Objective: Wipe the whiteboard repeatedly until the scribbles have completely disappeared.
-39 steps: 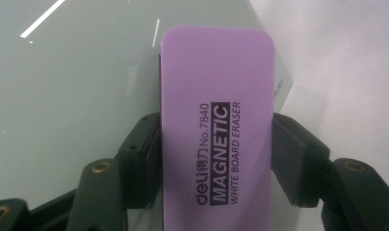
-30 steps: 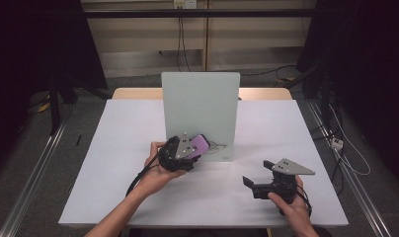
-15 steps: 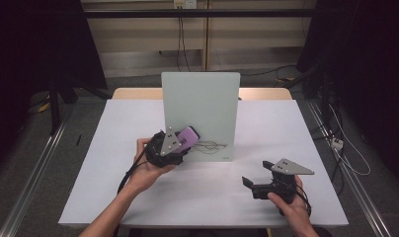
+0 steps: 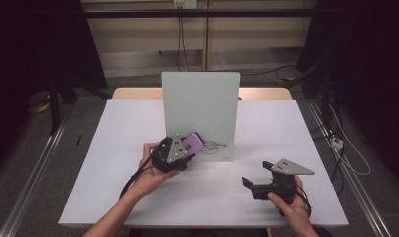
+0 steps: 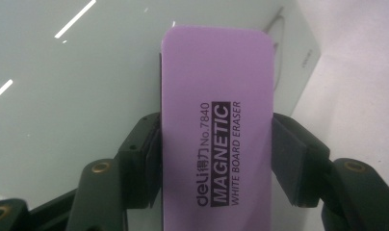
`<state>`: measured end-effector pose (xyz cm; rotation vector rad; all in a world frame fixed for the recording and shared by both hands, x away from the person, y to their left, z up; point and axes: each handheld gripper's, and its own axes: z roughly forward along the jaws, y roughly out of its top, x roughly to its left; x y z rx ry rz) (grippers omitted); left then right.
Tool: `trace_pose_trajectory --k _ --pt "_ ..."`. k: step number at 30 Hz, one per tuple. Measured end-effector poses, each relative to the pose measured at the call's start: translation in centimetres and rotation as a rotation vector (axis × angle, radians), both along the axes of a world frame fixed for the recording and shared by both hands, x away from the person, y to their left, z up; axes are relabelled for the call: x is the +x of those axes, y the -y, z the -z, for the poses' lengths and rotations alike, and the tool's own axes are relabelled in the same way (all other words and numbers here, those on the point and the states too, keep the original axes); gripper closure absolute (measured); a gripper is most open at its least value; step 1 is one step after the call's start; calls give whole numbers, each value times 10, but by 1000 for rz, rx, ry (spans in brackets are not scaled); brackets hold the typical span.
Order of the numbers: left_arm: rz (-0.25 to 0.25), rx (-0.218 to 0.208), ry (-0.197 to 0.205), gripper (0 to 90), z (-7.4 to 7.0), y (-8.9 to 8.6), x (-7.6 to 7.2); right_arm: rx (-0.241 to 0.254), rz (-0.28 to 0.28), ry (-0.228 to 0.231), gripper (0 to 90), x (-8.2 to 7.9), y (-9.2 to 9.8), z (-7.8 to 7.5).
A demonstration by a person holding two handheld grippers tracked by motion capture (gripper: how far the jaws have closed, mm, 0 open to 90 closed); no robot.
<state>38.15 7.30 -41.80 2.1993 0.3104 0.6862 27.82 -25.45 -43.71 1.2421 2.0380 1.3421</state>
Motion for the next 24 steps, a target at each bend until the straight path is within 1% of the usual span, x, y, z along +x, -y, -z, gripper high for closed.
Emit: trace_pose_trajectory --k 3,4,6,7,8,10,13,14,17,19,21,22,24 --pt "17 3 -5 408 3 6 -1 1 2 -1 37 0 0 0" --pt "21 8 0 408 4 8 -1 1 1 -2 37 0 0 0" --pt "31 12 -9 408 7 11 -2 1 1 -1 37 0 0 0" --pt "34 26 -12 408 7 13 -3 1 0 -2 37 0 0 0" --pt "46 28 -12 408 9 15 -3 1 1 -2 37 0 0 0" --pt "64 43 -28 408 12 18 -3 1 1 -2 37 0 0 0" --pt "85 49 -32 408 14 22 -3 2 2 -2 37 0 0 0" --pt "82 56 -38 408 13 22 -3 2 2 -3 37 0 1 0" --pt "90 42 -46 408 12 22 -1 4 3 -6 37 0 0 0" --pt "89 34 -35 408 9 21 0 6 5 -6 37 0 1 0" --pt "77 9 -25 408 2 19 3 6 6 -5 37 0 1 0" --pt "72 0 -12 408 -3 18 4 6 7 -6 37 0 1 0" --pt "59 -33 3 408 -14 15 9 5 7 -6 37 0 1 0"
